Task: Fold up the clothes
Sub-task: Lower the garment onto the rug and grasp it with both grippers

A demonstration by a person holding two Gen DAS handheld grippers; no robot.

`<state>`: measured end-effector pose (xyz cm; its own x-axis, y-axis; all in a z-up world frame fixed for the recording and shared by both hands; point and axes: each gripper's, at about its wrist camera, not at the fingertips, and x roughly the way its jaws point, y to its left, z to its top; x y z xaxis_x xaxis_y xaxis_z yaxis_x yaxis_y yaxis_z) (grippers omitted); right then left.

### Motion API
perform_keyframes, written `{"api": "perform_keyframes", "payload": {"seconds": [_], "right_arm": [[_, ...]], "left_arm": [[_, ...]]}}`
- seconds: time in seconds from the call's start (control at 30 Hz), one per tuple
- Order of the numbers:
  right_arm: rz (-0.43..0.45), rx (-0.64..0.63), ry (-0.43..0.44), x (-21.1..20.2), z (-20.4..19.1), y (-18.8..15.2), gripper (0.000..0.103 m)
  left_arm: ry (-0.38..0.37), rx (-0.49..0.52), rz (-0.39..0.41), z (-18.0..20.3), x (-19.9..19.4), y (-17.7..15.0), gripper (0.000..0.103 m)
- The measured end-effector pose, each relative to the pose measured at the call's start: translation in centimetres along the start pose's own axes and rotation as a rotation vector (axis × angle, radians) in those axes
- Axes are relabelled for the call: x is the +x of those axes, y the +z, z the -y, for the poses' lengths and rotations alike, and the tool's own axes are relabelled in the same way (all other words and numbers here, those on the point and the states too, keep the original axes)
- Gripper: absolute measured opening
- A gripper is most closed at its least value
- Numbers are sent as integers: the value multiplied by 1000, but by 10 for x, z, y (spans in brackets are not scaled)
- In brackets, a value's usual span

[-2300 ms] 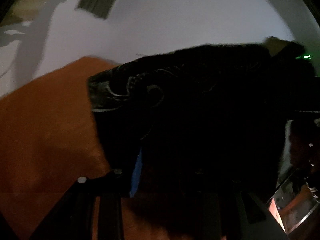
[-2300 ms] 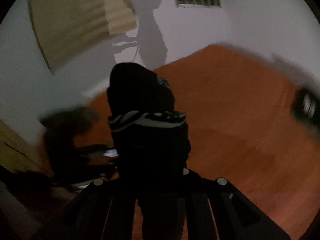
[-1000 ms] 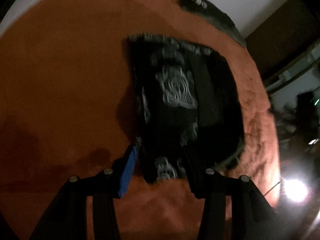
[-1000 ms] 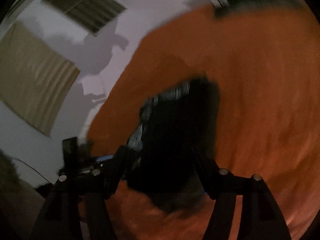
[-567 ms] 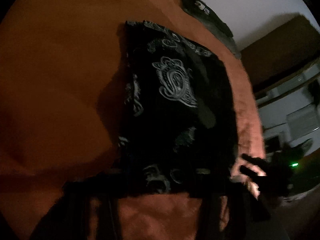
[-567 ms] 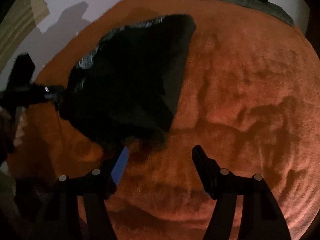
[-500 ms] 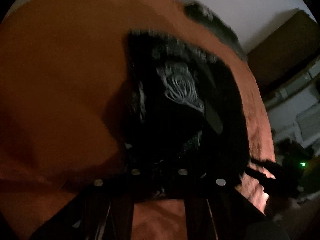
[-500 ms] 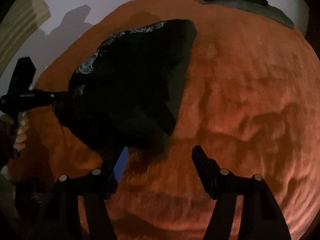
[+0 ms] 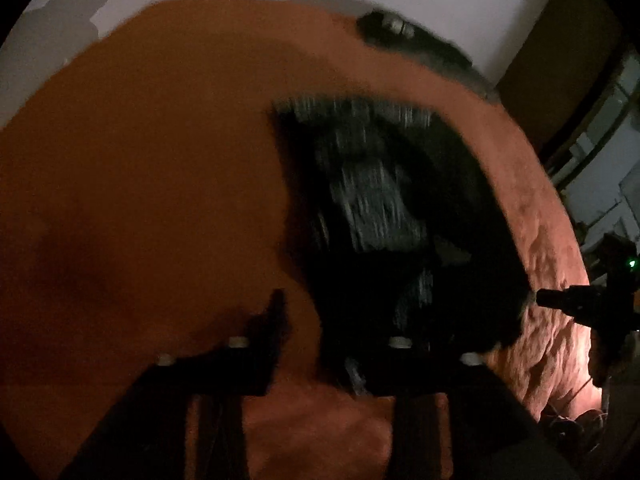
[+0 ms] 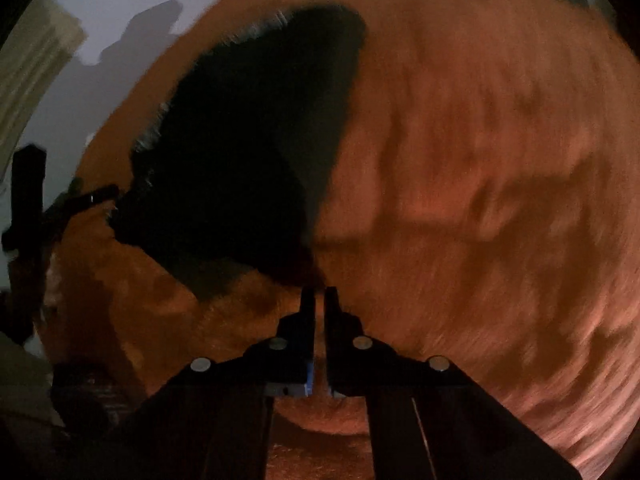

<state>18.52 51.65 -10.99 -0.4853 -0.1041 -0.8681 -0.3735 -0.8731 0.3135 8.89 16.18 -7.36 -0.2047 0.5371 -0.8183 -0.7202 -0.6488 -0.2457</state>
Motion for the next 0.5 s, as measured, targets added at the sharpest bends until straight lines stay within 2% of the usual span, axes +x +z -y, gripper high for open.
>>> {"api": "perform_keyframes", "payload": {"seconds": [0.03,0.07,0.1,0.17,0.23,0.27,0.33,0.4,0.47,0.5], "right_arm": [[30,-24,-2,-8,0,7,8],[63,-36,13,-15,1,16,18],[79,-33,28,-19,1,22,34],[109,1,75,-17,4,37,43],[96,34,117,-9,4,46,43],[89,40,122,5,-13,46,43],[78,42,124,12,-17,48,43],[58,32,127,12,-21,41,43],[50,22,126,16,-29,34,43],[47,15,126,20,-35,31,43]], "left_arm": [[1,14,27,-4,-6,12,51],[-8,29,32,-8,-5,25,59],[-16,34,16,-9,2,36,59],[-68,14,-39,-12,30,59,59],[-121,-16,-80,-10,57,67,59],[-156,-35,-114,-7,77,69,59],[-163,-91,-175,-8,110,71,59],[-216,-197,-162,-19,124,75,59],[-234,-276,-68,-29,116,82,56],[-174,-242,-11,-30,109,89,39]]}}
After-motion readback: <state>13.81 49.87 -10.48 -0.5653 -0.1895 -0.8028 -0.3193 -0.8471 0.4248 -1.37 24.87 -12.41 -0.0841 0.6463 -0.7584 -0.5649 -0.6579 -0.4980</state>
